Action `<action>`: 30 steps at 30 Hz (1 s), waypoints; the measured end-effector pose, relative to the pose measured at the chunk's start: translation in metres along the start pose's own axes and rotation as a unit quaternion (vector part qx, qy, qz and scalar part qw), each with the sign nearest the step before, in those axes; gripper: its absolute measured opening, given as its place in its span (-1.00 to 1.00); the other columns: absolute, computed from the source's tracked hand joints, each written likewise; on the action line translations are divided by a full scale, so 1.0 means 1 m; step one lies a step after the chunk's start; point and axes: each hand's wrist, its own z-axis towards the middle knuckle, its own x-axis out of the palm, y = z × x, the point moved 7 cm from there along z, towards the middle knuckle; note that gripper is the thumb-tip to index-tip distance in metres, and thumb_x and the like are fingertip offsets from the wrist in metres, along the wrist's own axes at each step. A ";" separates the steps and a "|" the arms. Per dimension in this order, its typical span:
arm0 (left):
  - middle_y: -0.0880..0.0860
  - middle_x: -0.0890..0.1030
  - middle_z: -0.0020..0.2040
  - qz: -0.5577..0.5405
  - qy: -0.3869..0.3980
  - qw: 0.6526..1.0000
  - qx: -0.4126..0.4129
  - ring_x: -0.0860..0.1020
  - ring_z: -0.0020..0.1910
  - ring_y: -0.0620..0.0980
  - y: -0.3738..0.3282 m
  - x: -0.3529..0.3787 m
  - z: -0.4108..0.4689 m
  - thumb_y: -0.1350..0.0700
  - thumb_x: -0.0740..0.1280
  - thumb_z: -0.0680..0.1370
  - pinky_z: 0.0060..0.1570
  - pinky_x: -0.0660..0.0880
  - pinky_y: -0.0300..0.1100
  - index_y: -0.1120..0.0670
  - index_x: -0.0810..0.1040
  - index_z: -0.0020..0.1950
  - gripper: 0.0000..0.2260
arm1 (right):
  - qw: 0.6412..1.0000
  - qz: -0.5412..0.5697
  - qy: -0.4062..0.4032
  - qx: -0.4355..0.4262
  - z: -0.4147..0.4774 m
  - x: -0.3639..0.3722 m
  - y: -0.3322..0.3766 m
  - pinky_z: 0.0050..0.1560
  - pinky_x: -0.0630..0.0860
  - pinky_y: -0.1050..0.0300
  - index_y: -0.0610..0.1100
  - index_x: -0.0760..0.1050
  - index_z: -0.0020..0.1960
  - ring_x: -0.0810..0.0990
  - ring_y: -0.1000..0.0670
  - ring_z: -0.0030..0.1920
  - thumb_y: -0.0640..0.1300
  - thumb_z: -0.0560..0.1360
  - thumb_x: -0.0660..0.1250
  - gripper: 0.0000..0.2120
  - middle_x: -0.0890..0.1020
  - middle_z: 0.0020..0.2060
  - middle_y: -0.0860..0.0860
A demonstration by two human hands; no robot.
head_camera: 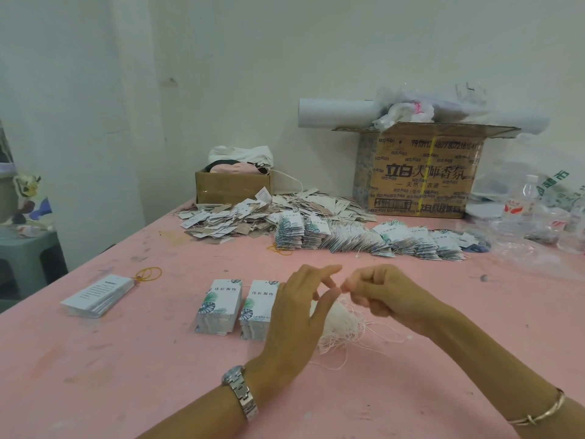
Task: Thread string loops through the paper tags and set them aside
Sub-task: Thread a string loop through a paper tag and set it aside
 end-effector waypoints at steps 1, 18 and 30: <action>-0.22 0.51 -0.01 -0.002 -0.001 1.000 0.011 0.48 -0.07 -0.17 -0.001 -0.001 0.000 -0.07 0.21 0.64 0.00 0.44 -0.08 -0.13 0.57 0.22 -0.78 | 1.000 -0.017 0.020 0.013 -0.001 0.004 -0.006 -0.52 0.16 0.32 -0.09 0.67 -0.12 0.20 0.11 -0.52 0.17 0.41 0.48 -0.69 0.49 -0.43 0.02; -0.19 0.55 -0.14 0.010 0.056 0.998 -0.002 0.41 -0.12 -0.20 0.009 0.005 0.000 0.00 0.33 0.59 -0.04 0.39 -0.08 -0.03 0.60 -0.10 -0.89 | 0.999 0.005 0.018 0.036 -0.008 0.010 -0.022 -0.48 0.13 0.30 -0.12 0.66 -0.17 0.16 0.08 -0.49 0.05 0.41 0.46 -0.78 0.49 -0.42 -0.02; -0.10 0.49 0.13 0.419 0.047 0.903 -0.078 0.34 0.17 -0.04 0.059 -0.063 0.034 -0.32 0.23 0.52 0.09 0.21 -0.13 -0.14 0.62 0.16 -0.62 | 0.995 0.052 -0.078 0.046 -0.005 0.006 -0.032 -0.54 0.13 0.36 -0.10 0.65 -0.24 0.14 0.07 -0.41 -0.03 0.30 0.50 -0.85 0.35 -0.36 -0.04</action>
